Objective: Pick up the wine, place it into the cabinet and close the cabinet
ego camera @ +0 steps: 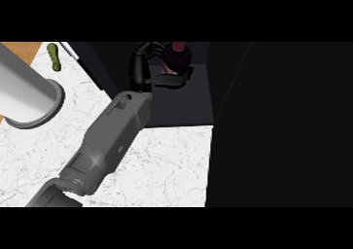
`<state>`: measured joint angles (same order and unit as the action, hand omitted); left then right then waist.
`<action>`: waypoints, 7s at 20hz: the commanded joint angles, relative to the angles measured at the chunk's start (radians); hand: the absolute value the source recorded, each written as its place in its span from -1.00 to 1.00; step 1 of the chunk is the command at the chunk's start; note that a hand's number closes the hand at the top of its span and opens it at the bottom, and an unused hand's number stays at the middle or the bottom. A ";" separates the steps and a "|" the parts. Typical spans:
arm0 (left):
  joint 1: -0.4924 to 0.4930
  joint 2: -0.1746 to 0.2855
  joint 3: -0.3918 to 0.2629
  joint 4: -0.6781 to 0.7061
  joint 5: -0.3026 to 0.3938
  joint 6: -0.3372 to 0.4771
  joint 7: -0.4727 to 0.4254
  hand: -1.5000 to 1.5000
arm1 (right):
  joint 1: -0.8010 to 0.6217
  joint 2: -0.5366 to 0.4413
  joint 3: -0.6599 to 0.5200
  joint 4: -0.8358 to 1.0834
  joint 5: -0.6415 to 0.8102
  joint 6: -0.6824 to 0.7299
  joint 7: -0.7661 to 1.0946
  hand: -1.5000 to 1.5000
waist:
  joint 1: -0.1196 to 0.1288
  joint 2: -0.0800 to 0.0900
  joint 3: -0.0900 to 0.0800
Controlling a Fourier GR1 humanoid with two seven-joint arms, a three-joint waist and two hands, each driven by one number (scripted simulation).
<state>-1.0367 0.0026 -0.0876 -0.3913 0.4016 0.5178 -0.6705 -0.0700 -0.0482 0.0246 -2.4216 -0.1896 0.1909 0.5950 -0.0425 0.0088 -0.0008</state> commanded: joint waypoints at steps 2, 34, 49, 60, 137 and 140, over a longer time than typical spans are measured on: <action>-0.031 0.011 0.079 0.091 0.033 -0.041 -0.042 1.00 | 0.069 0.022 0.044 -0.089 -0.033 0.011 0.007 -1.00 | -0.003 0.004 0.000; -0.088 0.048 0.132 0.306 0.044 -0.047 -0.070 -1.00 | 0.051 0.011 0.008 -0.066 -0.062 0.014 -0.023 -1.00 | -0.028 0.014 0.001; -0.043 0.037 0.152 0.297 0.031 -0.039 -0.167 -1.00 | 0.007 0.008 0.043 -0.058 -0.038 0.006 -0.007 -1.00 | -0.037 0.021 -0.001; -0.020 0.004 0.142 0.291 0.009 -0.114 -0.201 -1.00 | 0.035 0.038 0.089 -0.036 0.015 -0.001 -0.047 -1.00 | -0.015 0.011 0.000; 1.208 0.511 -0.671 -1.649 0.148 0.139 0.099 -1.00 | 0.109 -0.047 0.135 -0.162 -0.082 0.074 0.107 1.00 | 0.040 -0.012 0.000; 1.292 0.546 -0.658 -1.662 0.162 0.098 0.040 -1.00 | 0.171 -0.022 0.155 -0.098 -0.168 0.097 0.079 1.00 | 0.044 -0.012 0.001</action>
<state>0.1894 0.4968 -0.7849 -2.0241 0.5359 0.6684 -0.6015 0.0186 -0.0792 0.1572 -2.4228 -0.2004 0.2765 0.6305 0.0014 -0.0035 0.0000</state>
